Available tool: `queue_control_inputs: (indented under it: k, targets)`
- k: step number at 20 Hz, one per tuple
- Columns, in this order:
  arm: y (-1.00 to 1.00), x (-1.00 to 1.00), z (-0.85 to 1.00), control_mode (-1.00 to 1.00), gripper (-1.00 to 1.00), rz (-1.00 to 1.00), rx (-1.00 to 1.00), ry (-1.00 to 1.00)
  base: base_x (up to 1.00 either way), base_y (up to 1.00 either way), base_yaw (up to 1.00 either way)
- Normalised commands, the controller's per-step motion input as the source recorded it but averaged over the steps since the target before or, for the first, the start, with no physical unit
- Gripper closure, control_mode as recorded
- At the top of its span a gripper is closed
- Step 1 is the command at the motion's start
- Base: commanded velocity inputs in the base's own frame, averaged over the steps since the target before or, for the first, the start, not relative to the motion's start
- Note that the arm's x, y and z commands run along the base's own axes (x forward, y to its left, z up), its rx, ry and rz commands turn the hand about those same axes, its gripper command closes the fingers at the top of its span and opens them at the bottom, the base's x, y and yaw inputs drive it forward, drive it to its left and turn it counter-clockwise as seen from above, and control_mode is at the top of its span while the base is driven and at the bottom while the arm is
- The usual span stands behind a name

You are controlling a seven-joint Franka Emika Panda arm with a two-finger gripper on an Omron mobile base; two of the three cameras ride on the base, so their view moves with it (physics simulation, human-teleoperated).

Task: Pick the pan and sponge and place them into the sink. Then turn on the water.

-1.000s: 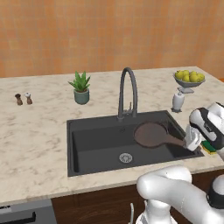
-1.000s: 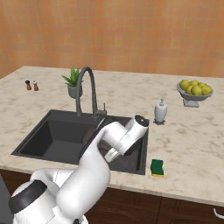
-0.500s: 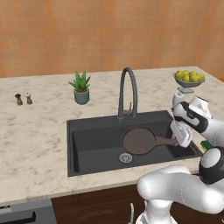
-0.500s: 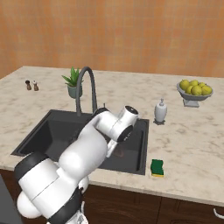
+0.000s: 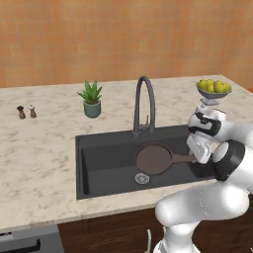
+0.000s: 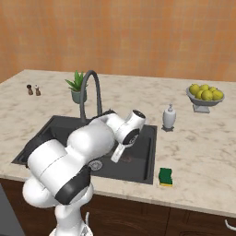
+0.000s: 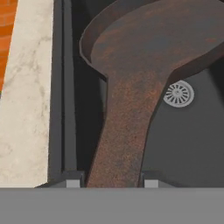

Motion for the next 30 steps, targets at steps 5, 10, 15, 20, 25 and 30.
queue_control_inputs:
  k: [5,10,15,20,25,30]
  targets:
    - [0.15,0.15,-0.45,-1.00,1.00,0.02,-0.01,0.00,0.00,0.00,0.00]
    - [0.05,0.09,-0.45,-1.00,1.00,0.01,0.00,0.00,0.00,0.00,0.00]
    - [0.07,0.10,-0.46,-1.00,1.00,0.00,0.00,0.01,0.00,0.00,0.00]
    - [0.13,0.03,-0.50,-1.00,1.00,0.00,0.00,0.01,0.00,0.00,0.00]
    - [0.15,0.04,-0.39,-1.00,1.00,0.00,0.00,0.02,0.00,0.00,0.00]
    - [0.04,0.08,-0.28,-1.00,1.00,0.00,0.00,0.03,0.00,0.00,0.00]
